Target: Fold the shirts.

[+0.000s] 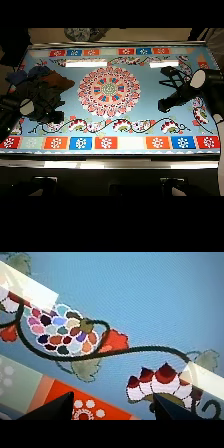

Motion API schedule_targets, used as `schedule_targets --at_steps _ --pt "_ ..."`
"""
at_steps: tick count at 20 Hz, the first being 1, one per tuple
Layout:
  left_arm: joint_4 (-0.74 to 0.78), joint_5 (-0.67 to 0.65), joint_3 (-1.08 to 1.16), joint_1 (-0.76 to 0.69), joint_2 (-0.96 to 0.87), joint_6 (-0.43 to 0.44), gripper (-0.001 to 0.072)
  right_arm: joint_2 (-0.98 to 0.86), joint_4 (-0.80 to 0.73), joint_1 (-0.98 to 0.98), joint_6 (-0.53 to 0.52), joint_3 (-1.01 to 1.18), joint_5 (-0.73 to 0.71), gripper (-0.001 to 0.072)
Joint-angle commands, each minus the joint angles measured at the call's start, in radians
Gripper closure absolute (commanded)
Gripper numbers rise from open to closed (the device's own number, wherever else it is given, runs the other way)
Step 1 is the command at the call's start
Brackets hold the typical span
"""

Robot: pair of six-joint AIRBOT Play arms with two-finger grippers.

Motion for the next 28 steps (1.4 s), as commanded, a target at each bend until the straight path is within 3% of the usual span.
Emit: schedule_targets --at_steps 1,15,18,22,24,25,27,28 --pt "0.000 0.000 0.000 0.000 0.001 0.000 0.0271 0.000 0.000 0.001 0.000 0.000 0.000 0.0137" --pt "0.000 0.010 -0.001 0.000 0.000 -0.005 0.0271 0.000 0.000 0.001 0.004 -0.001 -0.009 0.0138" --pt "-0.001 0.101 -0.001 0.000 -0.002 -0.008 0.0271 0.000 0.000 0.001 0.003 0.000 -0.121 0.0138" --pt "-0.006 0.379 -0.001 0.003 -0.002 0.003 0.0264 0.000 0.000 0.001 0.003 0.000 -0.230 0.0138" --pt "0.001 0.584 0.000 0.028 -0.003 -0.002 0.0004 0.000 0.001 0.001 0.004 0.000 -0.293 0.0138" --pt "0.000 0.646 0.009 0.066 -0.013 -0.051 -0.0007 0.000 0.001 0.001 0.003 0.000 -0.325 0.0138" --pt "-0.012 0.602 0.071 0.202 -0.063 -0.182 -0.0012 0.000 0.002 0.001 0.004 -0.001 -0.335 0.0137" --pt "-0.055 0.555 0.106 0.299 -0.097 -0.207 -0.0013 -0.001 0.006 0.001 0.004 -0.001 -0.329 0.0137"
